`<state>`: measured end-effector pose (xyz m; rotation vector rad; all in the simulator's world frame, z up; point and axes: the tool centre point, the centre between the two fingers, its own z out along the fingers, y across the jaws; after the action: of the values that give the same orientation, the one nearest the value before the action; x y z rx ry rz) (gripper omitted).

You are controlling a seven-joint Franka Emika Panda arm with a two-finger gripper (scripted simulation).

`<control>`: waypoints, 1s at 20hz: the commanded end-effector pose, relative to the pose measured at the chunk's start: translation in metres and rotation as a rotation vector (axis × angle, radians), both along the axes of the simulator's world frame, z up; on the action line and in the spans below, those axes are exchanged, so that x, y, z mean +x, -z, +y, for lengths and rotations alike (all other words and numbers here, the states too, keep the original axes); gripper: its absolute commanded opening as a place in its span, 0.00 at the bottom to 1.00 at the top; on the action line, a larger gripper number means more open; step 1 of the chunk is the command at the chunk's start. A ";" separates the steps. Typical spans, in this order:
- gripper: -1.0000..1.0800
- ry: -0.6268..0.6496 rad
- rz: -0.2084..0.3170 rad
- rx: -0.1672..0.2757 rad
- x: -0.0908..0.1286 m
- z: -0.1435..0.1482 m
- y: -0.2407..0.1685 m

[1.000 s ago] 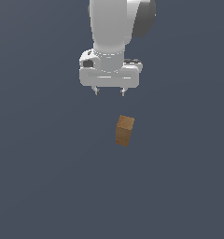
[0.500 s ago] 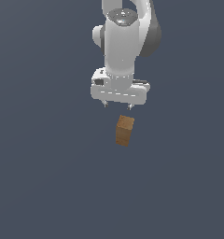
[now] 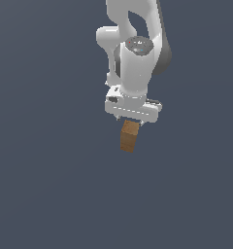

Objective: Pick up the object and move it to a goal position.

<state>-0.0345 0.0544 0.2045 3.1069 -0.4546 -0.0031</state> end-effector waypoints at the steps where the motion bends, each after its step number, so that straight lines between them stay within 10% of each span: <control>1: 0.96 0.017 -0.002 0.001 0.002 0.004 0.007; 20: 0.96 0.027 -0.002 0.001 0.001 0.008 0.055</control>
<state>-0.0335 0.0619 0.1559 3.1020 -0.4959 -0.0017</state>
